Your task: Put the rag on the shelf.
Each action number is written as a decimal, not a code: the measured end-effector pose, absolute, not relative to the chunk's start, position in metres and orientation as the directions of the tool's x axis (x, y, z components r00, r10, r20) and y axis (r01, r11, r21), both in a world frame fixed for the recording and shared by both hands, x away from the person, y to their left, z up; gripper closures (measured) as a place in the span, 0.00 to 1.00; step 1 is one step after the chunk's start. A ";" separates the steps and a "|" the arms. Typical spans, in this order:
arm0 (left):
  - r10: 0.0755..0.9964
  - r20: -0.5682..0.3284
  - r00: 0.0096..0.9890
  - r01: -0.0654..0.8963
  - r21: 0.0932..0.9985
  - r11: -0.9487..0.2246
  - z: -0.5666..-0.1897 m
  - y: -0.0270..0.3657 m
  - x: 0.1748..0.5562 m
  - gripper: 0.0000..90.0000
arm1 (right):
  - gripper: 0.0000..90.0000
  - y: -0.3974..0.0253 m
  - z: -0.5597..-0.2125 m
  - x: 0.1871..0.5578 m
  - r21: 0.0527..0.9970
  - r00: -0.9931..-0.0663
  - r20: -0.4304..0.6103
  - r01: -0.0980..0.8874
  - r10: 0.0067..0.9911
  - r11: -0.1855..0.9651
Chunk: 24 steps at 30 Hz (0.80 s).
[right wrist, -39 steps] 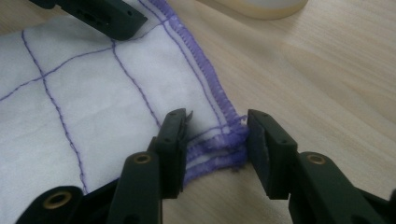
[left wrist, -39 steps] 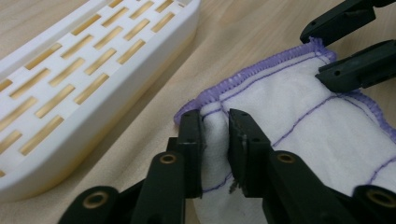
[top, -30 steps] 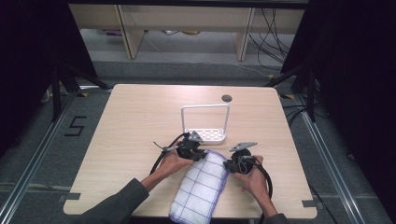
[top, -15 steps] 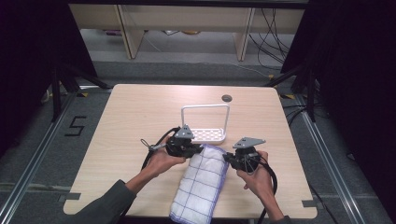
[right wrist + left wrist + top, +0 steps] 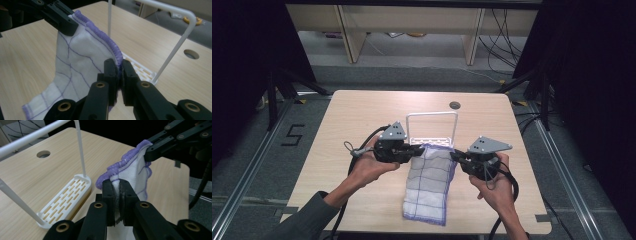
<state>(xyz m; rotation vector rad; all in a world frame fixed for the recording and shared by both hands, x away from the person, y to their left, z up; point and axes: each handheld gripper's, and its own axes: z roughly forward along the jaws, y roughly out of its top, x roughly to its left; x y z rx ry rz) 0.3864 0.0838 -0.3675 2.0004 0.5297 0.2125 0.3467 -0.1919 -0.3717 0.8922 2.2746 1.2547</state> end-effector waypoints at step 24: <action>0.542 -0.012 0.840 0.229 0.914 -0.334 -0.292 0.091 0.421 0.93 | 0.95 -0.180 -0.285 0.388 0.896 -0.703 -0.107 0.237 0.703 0.374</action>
